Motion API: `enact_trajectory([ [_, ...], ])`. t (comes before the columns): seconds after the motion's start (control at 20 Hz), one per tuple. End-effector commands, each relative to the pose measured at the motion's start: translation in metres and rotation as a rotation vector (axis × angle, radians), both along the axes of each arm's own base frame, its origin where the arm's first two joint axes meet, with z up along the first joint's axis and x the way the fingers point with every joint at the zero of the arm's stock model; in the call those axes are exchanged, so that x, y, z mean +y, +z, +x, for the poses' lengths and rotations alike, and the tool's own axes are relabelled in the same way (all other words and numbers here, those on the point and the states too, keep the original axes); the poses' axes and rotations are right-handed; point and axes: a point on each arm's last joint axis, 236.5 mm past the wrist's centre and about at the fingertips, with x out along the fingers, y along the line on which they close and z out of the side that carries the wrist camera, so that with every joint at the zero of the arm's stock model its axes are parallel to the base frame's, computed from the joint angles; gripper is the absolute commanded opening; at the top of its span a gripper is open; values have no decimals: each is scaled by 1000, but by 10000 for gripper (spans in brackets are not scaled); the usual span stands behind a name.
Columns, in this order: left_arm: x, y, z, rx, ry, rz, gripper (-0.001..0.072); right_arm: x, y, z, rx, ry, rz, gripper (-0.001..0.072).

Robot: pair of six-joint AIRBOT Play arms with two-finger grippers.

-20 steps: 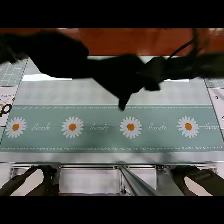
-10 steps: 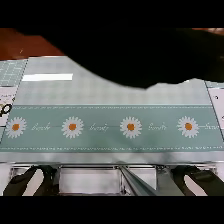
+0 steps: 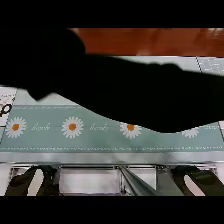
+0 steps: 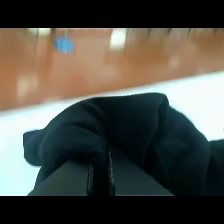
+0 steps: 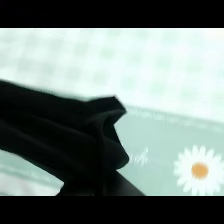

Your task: Fold the shirts.

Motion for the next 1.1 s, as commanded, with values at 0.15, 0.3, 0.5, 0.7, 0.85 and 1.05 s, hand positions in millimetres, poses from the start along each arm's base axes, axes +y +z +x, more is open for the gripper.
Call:
enact_trajectory([
  [0.15, -6, -203, -5, 560, -52, -146, 30, 15, -112, 15, 231, -4, 48, 27],
  [0.3, -15, -312, 3, 749, 13, -240, 30, 36, -166, 71, 250, 24, 108, 27],
  [0.5, -12, -386, 50, 772, 162, -208, 30, 45, -216, 173, 257, -11, 122, 28],
  [0.7, 13, -402, 121, 745, 309, -216, 40, 49, -261, 241, 369, -60, 133, 86],
  [0.85, 14, -366, 154, 784, 200, -242, 508, 38, -252, 260, 424, -80, 173, 410],
  [1.05, 98, -314, 158, 765, 224, -140, 506, -62, -219, 228, 453, -179, 17, 408],
])
